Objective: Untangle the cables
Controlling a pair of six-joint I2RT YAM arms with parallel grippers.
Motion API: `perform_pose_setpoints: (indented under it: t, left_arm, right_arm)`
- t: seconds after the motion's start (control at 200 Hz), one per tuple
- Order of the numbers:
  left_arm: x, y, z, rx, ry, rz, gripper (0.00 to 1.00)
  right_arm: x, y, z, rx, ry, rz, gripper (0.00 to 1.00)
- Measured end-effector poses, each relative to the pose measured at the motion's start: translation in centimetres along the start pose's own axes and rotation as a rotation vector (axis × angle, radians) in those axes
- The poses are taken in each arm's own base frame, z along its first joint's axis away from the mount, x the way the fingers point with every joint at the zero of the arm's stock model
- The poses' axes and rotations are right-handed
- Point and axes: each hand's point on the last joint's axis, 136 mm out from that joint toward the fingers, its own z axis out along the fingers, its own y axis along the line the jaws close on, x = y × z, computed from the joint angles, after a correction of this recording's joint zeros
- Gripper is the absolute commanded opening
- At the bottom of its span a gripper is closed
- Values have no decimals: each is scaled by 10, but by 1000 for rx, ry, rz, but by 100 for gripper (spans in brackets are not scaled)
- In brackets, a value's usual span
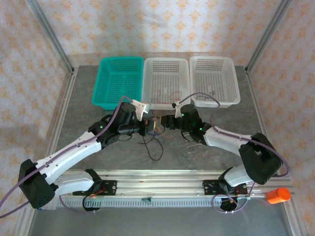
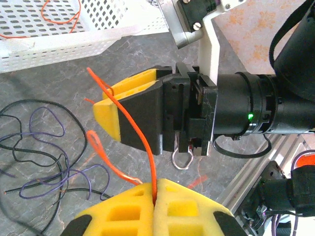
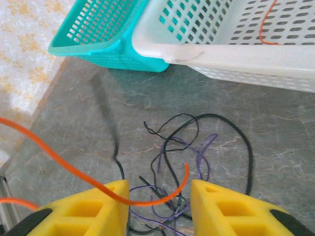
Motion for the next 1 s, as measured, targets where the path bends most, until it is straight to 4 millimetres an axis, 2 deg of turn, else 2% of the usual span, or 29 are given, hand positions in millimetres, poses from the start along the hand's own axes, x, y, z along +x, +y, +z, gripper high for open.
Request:
perform_pose_setpoints:
  t: [0.411,0.671,0.881,0.961,0.996]
  left_arm:
    - [-1,0,-1,-1,-4,1,0]
    - [-4,6,-1,-36,-22,1,0]
    - [-4,16,-1,-89,-30,14,0]
    - [-3,20,1,-106,-23,19,0]
    - [-2,21,3,-110,-19,19,0]
  right_arm:
    - [0,-3,-2,5,-4,7,12]
    - [-21,-4,-24,62,-87,-19,0]
    - [-37,-22,-49,198,-159,-40,0]
    - [-38,-27,-56,233,-166,-49,16]
    - [-38,-27,-59,234,-164,-58,21]
